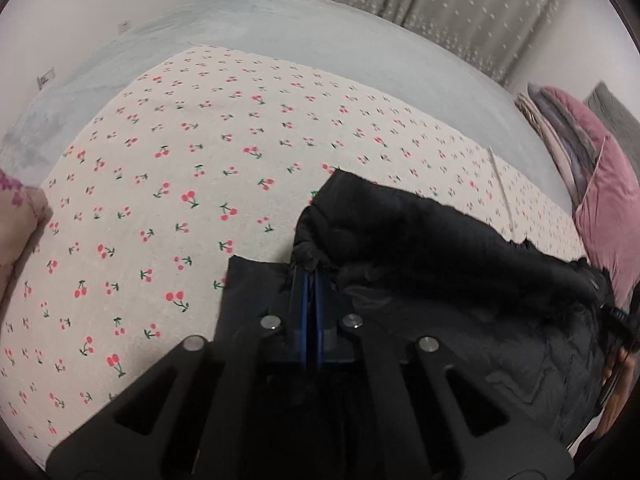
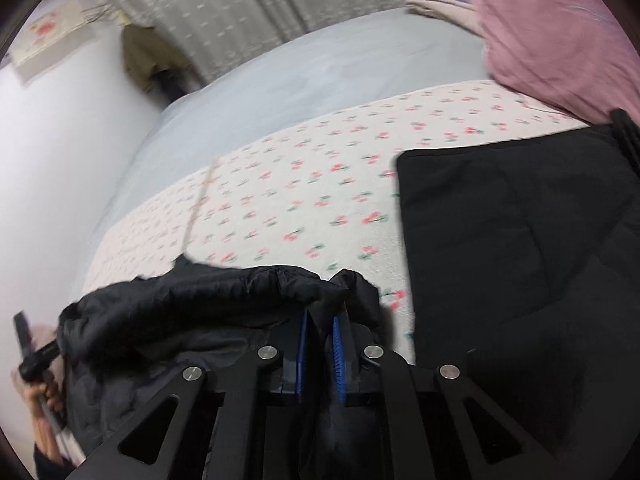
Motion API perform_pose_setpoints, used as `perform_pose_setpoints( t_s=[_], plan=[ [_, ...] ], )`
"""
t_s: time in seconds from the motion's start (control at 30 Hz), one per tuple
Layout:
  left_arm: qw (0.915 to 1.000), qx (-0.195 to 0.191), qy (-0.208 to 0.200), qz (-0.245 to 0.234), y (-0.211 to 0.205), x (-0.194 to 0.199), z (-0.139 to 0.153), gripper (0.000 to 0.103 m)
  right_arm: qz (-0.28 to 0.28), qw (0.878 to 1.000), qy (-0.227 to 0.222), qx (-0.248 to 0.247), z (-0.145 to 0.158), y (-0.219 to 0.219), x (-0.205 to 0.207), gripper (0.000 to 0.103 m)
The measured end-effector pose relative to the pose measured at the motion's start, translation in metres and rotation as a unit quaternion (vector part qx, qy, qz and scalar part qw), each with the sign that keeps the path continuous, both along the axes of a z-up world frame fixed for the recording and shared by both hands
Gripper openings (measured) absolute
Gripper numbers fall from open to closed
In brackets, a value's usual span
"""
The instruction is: Fold large clothes
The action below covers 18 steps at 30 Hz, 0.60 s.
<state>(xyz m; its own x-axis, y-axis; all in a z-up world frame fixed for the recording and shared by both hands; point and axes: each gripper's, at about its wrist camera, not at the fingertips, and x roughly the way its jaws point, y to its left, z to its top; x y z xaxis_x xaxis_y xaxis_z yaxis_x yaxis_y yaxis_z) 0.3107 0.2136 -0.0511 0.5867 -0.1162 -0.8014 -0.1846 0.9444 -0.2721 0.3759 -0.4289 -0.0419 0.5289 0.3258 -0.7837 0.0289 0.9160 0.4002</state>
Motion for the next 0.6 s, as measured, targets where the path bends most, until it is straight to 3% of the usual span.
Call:
perform_pose_setpoints(
  t_s=[0.07,0.17,0.33,0.5,0.6],
  plan=[
    [0.9999,-0.008,-0.006,0.013,0.003,-0.006,0.001,0.003,-0.016,1.000,0.001,0.002,-0.002,-0.003,0.005,0.009],
    [0.9992,0.022,-0.009,0.033,0.003,-0.012,0.000,0.003,-0.040,0.999,-0.010,0.015,0.005,-0.008,0.003,0.009],
    [0.9967,0.063,-0.005,0.052,-0.004,-0.015,-0.016,0.003,-0.031,0.994,0.016,-0.103,-0.019,0.022,0.010,0.009],
    [0.9937,0.093,-0.019,0.059,-0.010,-0.022,-0.033,0.004,-0.038,0.985,0.004,-0.169,-0.036,0.037,0.010,0.009],
    [0.9923,0.107,-0.024,0.058,-0.015,-0.023,-0.039,0.004,-0.044,0.982,-0.011,-0.183,-0.042,0.039,0.007,0.009]
  ],
)
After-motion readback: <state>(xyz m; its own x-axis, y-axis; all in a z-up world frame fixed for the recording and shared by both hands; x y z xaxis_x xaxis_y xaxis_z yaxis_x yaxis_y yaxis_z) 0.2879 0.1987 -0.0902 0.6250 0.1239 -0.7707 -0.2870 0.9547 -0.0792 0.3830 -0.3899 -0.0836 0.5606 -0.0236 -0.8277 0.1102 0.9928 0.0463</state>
